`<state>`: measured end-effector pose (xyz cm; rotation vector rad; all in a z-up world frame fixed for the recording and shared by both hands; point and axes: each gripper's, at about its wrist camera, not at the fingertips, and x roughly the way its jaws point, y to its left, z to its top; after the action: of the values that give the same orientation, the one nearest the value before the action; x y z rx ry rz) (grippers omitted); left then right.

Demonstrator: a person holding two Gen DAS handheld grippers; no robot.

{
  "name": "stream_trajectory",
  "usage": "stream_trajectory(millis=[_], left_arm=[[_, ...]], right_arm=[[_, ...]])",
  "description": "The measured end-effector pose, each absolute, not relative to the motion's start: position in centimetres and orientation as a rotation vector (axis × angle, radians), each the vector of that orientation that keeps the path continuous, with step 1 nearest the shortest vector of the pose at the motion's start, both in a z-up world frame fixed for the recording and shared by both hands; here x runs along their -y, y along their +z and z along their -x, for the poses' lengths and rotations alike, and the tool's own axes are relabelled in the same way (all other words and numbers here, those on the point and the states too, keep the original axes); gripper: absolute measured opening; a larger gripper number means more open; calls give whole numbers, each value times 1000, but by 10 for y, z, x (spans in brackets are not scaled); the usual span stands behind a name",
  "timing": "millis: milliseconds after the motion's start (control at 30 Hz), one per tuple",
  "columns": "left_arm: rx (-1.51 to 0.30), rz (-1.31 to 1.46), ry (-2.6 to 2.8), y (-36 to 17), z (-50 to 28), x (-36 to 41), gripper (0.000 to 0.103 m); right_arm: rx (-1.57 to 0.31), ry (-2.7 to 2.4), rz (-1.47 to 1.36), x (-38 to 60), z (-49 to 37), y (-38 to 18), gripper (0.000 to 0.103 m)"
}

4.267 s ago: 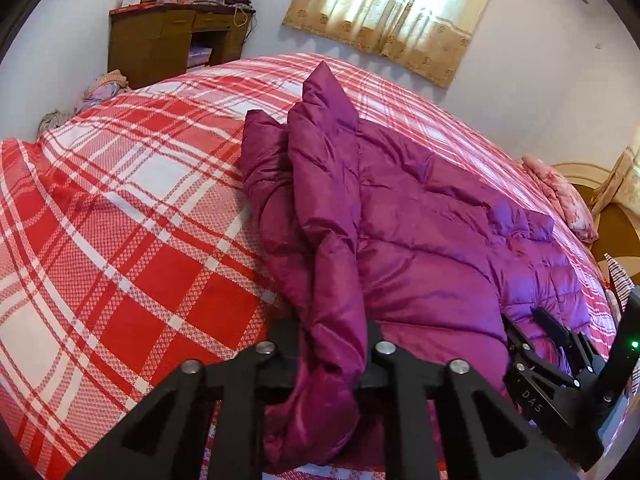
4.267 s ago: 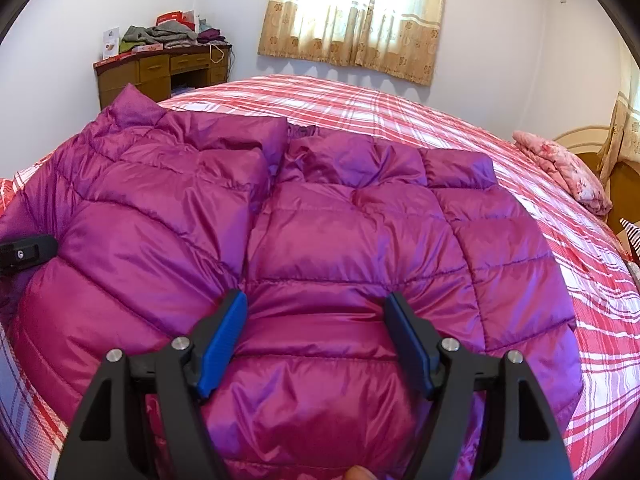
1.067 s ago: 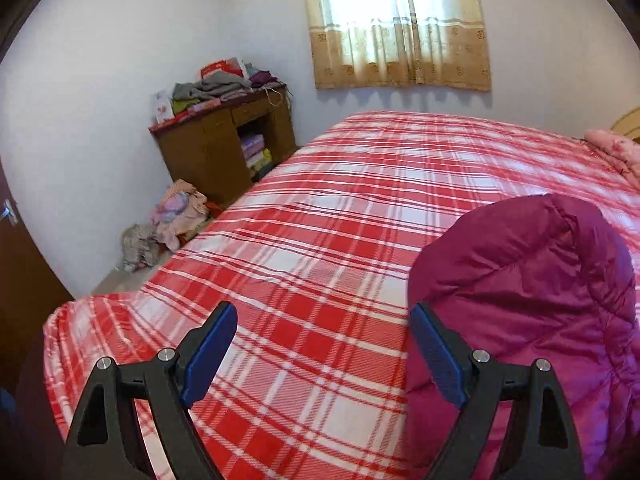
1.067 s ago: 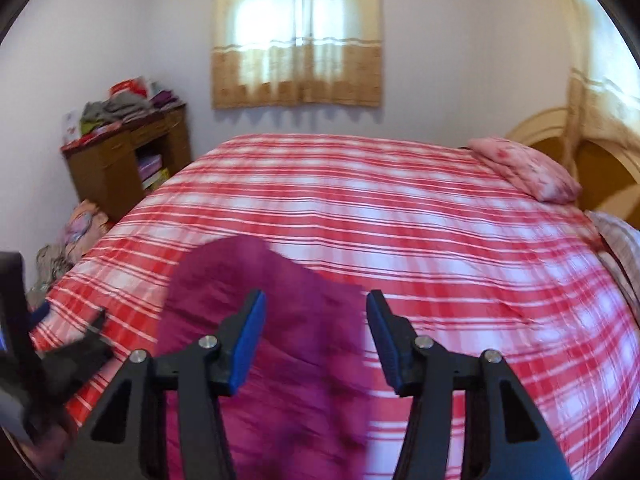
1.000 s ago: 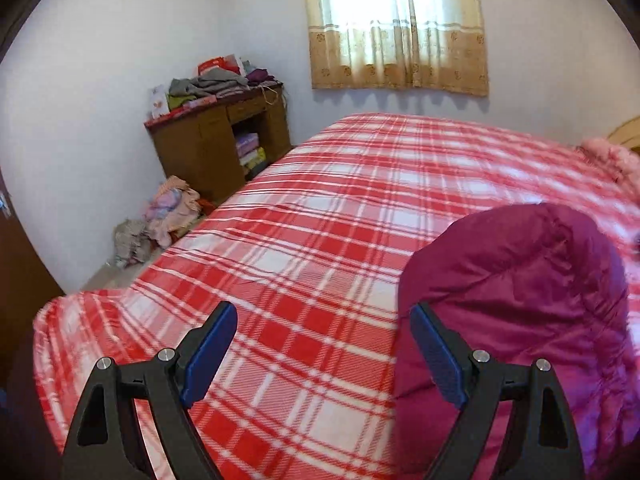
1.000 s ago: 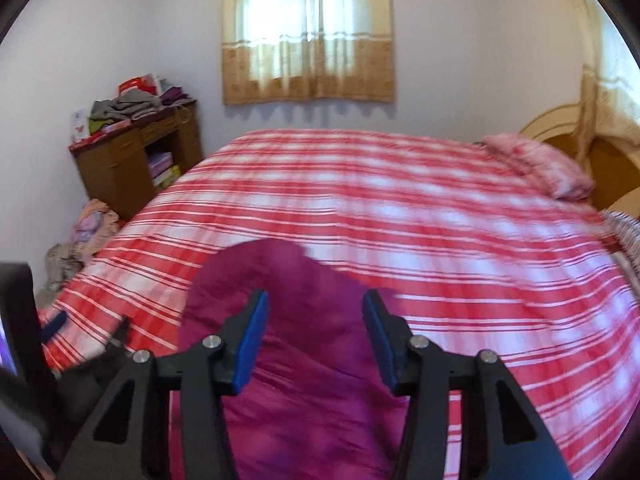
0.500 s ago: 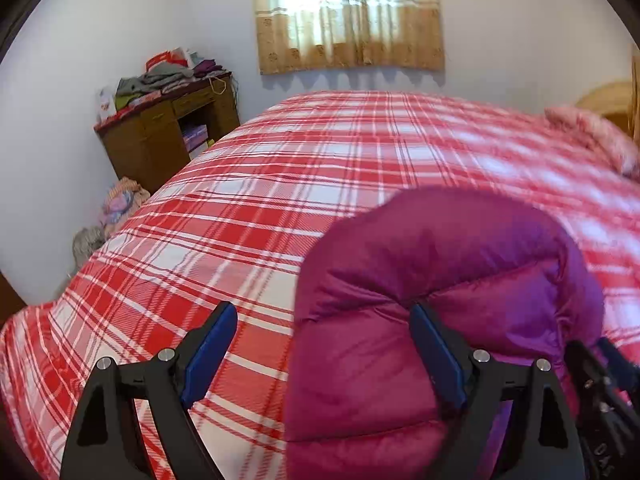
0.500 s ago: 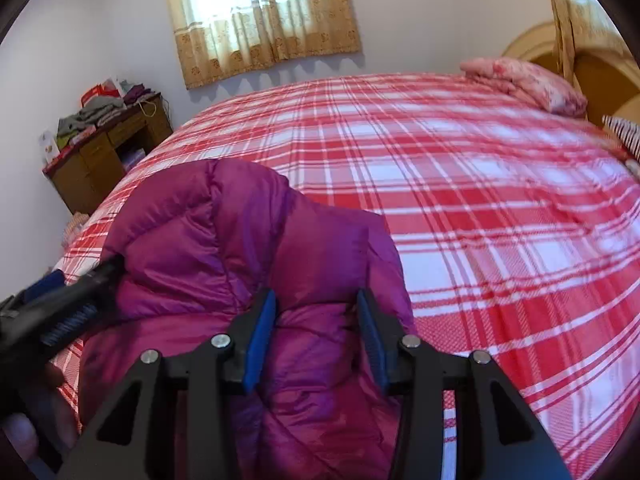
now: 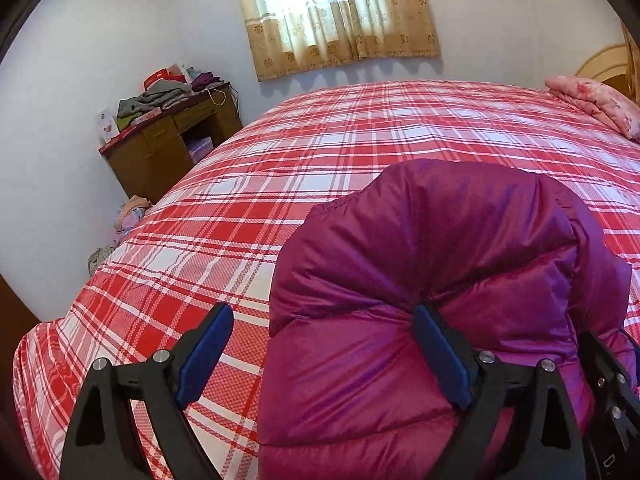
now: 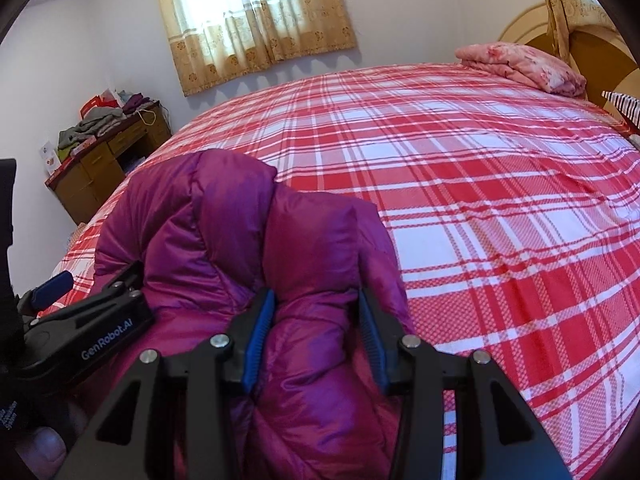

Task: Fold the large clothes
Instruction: 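Grasp the folded jacket bundle with the right gripper while the left gripper presses it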

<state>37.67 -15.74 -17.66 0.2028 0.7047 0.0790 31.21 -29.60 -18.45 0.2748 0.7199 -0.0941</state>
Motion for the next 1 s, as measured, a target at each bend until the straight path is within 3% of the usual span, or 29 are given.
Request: stream_trajectory(millis=[1000], left_arm=[[-758, -170, 65, -193, -385, 148, 98]], right_arm=[[-767, -123, -232, 290, -320, -198, 47]])
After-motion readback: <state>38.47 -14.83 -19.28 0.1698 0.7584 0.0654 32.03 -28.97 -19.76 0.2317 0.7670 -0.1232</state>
